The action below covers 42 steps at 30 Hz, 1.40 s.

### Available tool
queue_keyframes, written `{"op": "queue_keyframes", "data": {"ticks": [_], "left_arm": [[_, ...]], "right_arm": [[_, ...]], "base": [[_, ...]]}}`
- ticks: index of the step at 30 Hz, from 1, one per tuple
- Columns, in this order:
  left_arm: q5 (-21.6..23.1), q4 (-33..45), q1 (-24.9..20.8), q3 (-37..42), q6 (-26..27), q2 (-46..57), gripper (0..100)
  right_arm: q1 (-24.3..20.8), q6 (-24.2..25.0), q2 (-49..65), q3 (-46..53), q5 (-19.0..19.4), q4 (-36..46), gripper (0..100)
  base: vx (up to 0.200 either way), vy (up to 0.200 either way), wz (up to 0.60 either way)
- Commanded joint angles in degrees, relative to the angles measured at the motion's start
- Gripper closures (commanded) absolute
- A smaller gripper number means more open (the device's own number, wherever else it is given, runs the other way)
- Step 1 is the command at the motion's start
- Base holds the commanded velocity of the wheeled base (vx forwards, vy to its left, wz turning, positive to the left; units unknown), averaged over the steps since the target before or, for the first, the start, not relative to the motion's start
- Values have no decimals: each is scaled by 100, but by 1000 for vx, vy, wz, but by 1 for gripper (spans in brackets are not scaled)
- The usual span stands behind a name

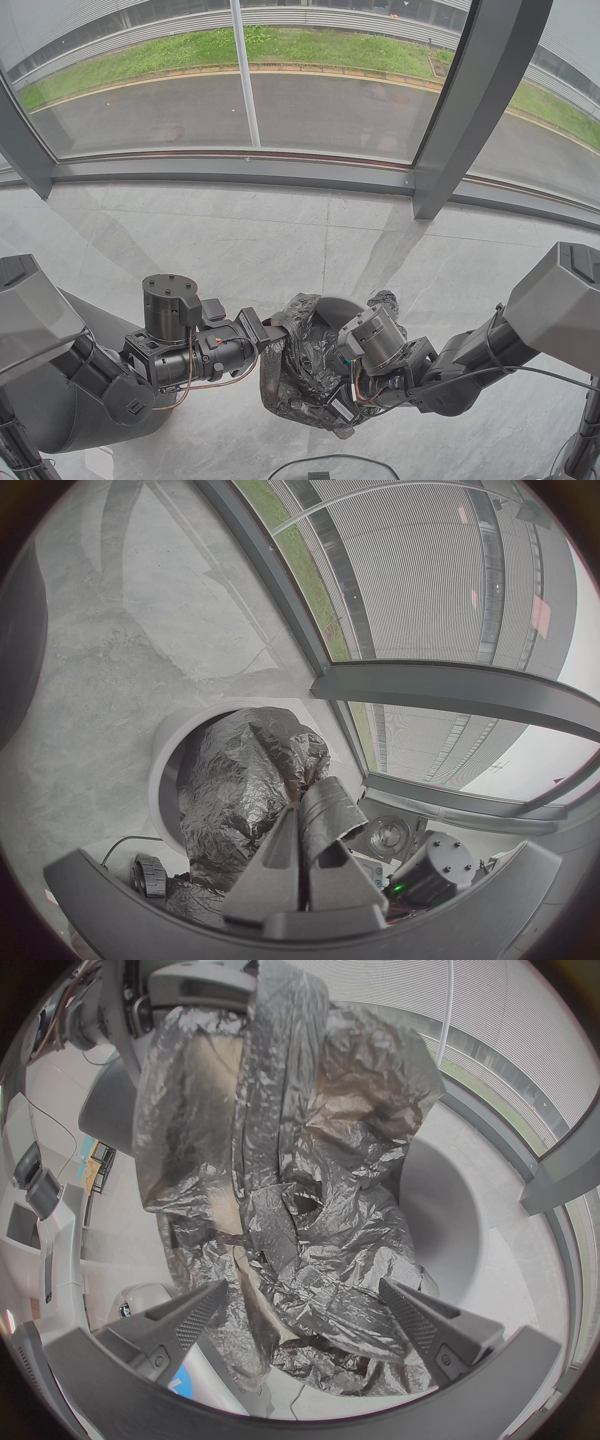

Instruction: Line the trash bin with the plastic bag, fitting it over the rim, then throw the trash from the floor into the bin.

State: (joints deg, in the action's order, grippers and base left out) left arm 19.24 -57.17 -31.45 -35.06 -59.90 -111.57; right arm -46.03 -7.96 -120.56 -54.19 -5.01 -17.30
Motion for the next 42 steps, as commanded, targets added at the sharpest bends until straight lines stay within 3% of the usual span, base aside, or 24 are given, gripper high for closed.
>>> {"op": "queue_keyframes", "data": {"ticks": [1,19,20,42], "left_arm": [[1,-4,-1,-1,-4,21,100],[-16,-4,-1,17,-4,12,100],[-16,-4,-1,17,-4,12,100],[-25,-4,-1,61,14,-5,100]], "right_arm": [[50,-4,-354,-171,-18,7,0],[173,23,-380,-206,-35,-142,0],[173,23,-380,-206,-35,-151,100],[349,58,112,22,-35,-221,100]], "base": [[0,0,0],[0,0,0],[0,0,0],[0,0,0]]}}
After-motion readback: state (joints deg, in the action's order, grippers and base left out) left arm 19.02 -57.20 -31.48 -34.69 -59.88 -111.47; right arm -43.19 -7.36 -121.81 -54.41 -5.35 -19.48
